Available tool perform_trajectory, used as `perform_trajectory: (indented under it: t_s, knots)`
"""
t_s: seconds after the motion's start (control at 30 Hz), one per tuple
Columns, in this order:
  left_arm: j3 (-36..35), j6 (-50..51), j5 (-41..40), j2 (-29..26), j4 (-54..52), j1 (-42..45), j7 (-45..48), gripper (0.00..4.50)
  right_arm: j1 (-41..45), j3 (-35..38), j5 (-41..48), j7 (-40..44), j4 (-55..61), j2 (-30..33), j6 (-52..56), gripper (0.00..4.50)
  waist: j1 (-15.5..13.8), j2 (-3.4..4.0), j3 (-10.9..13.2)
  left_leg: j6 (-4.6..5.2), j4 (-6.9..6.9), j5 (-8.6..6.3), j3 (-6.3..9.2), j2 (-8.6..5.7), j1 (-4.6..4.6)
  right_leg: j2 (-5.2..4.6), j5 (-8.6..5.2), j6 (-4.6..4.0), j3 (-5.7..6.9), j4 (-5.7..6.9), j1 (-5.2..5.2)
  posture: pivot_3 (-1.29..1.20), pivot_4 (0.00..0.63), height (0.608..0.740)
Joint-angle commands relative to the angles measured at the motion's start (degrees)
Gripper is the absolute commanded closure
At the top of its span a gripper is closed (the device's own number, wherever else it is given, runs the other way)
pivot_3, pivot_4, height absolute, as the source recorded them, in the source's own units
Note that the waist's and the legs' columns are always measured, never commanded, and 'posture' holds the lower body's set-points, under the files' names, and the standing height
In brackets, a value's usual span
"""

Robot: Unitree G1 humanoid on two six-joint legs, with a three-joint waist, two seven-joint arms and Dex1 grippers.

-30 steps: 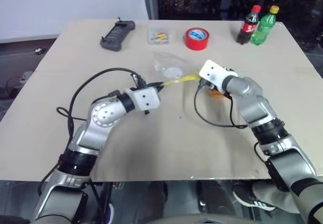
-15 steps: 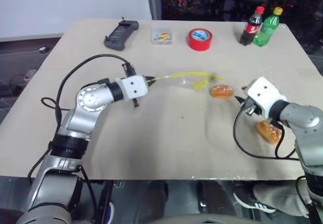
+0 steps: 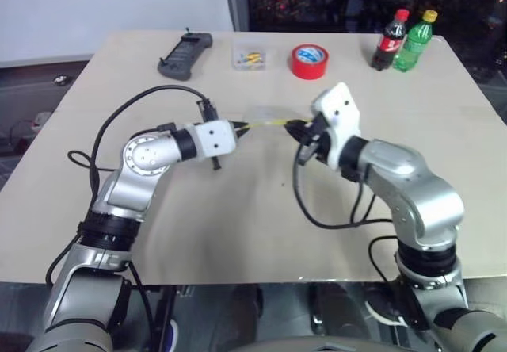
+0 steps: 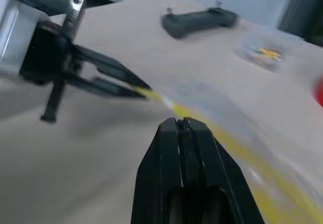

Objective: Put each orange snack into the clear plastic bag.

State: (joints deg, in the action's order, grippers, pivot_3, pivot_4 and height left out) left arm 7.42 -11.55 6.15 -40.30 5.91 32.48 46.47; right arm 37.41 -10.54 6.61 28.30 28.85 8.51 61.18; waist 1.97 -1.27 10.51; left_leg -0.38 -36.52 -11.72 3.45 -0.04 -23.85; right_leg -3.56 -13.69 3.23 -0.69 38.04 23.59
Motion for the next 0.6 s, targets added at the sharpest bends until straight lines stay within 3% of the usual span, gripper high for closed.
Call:
perform_trajectory:
  t_s: [0.03,0.4,0.6]
  knots:
    - [-1.2,0.9,0.1,-0.7,-3.6,-1.0,-0.6,4.50,1.8,-0.5,-0.1,-2.3,-2.2,-0.3,-2.3,4.45,0.0,0.00,0.0,0.00,0.00,0.00,-0.01,-0.03,-0.01,-0.02,0.00,0.00,-0.01,0.00,0.00,0.00,0.150,0.719]
    - [-2.0,3.7,0.0,-0.8,-7.2,-3.1,-1.5,4.50,2.8,-2.5,1.2,-3.6,-6.6,-0.1,-3.9,4.45,0.3,0.01,0.0,0.01,0.00,0.00,-0.02,0.03,0.01,0.03,0.00,0.00,-0.03,0.05,0.04,0.00,0.150,0.719]
    - [-1.8,3.0,0.1,-1.2,-7.7,-4.0,-1.1,4.50,3.2,2.7,4.0,-6.8,-8.5,-4.5,-1.6,4.45,0.3,0.01,0.0,0.01,0.00,0.00,-0.02,0.04,0.01,0.04,0.00,0.00,-0.02,0.05,0.04,0.00,0.150,0.719]
